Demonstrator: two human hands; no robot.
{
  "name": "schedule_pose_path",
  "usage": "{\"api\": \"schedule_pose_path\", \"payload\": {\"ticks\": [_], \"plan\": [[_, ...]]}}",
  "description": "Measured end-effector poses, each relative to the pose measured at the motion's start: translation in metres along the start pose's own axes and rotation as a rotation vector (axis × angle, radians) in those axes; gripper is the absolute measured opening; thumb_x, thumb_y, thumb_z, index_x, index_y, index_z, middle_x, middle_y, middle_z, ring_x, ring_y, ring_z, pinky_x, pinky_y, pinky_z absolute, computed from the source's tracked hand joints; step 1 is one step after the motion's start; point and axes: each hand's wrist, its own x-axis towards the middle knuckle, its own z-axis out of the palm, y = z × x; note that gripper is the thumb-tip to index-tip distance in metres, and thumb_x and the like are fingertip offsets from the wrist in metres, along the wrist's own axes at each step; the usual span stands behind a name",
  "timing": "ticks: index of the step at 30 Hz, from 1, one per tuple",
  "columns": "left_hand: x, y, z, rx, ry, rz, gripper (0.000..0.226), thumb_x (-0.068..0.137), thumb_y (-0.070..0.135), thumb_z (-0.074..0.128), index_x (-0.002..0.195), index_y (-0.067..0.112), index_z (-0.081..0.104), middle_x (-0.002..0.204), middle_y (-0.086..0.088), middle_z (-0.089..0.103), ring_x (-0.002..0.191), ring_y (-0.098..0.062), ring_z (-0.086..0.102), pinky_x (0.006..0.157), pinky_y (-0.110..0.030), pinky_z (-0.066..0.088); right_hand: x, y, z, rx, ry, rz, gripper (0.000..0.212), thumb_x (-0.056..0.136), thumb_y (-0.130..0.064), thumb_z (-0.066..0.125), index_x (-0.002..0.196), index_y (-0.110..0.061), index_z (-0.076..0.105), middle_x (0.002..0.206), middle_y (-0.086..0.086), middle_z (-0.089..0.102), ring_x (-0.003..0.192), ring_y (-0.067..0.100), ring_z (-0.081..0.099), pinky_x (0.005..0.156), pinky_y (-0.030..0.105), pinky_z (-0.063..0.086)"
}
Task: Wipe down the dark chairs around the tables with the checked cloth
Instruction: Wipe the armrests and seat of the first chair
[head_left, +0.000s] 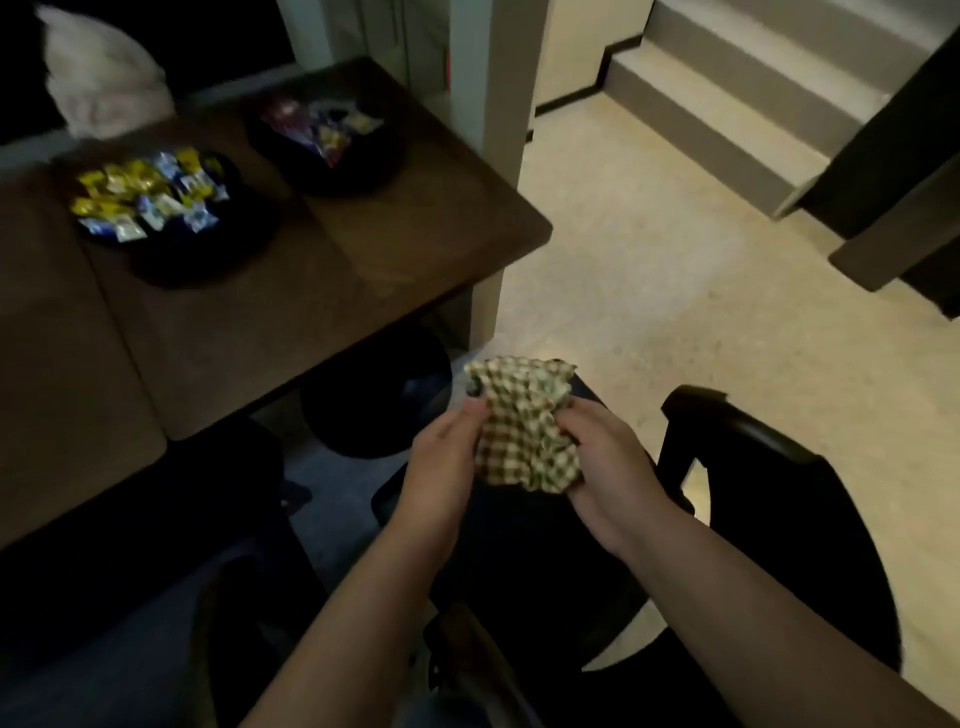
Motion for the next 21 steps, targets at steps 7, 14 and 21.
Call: {"api": "schedule_pose_path", "payload": {"ticks": [7, 14, 21], "plan": [[-0.080, 0.039, 0.042, 0.119, 0.047, 0.349, 0.014, 0.096, 0.016, 0.057, 0.095, 0.016, 0.071, 0.086, 0.004, 0.074, 0.079, -0.008, 0.069, 0.062, -0.017, 0.052, -0.068, -0.058, -0.027, -0.244, -0.042, -0.195, 0.051, 0.067, -0.049, 0.076, 0.110, -0.024, 0.063, 0.101, -0.006, 0.072, 0.094, 0.013, 0.069, 0.086, 0.040, 0.056], [-0.136, 0.040, 0.116, 0.123, 0.191, 0.536, 0.014, 0.095, 0.023, 0.058, 0.091, 0.016, 0.069, 0.085, -0.002, 0.073, 0.081, -0.015, 0.070, 0.070, -0.031, 0.056, -0.109, -0.099, -0.094, -0.433, -0.146, -0.380, 0.034, 0.081, -0.020, 0.070, 0.109, -0.035, 0.059, 0.099, -0.018, 0.071, 0.094, 0.005, 0.067, 0.082, 0.032, 0.056], [-0.194, 0.043, 0.182, 0.088, 0.228, 0.655, 0.016, 0.095, 0.025, 0.057, 0.090, 0.018, 0.070, 0.085, 0.004, 0.074, 0.080, -0.007, 0.069, 0.065, -0.018, 0.054, -0.157, -0.143, -0.160, -0.492, -0.133, -0.589, 0.031, 0.092, -0.016, 0.057, 0.118, -0.032, 0.059, 0.108, -0.012, 0.065, 0.099, 0.007, 0.063, 0.076, 0.024, 0.056]]}}
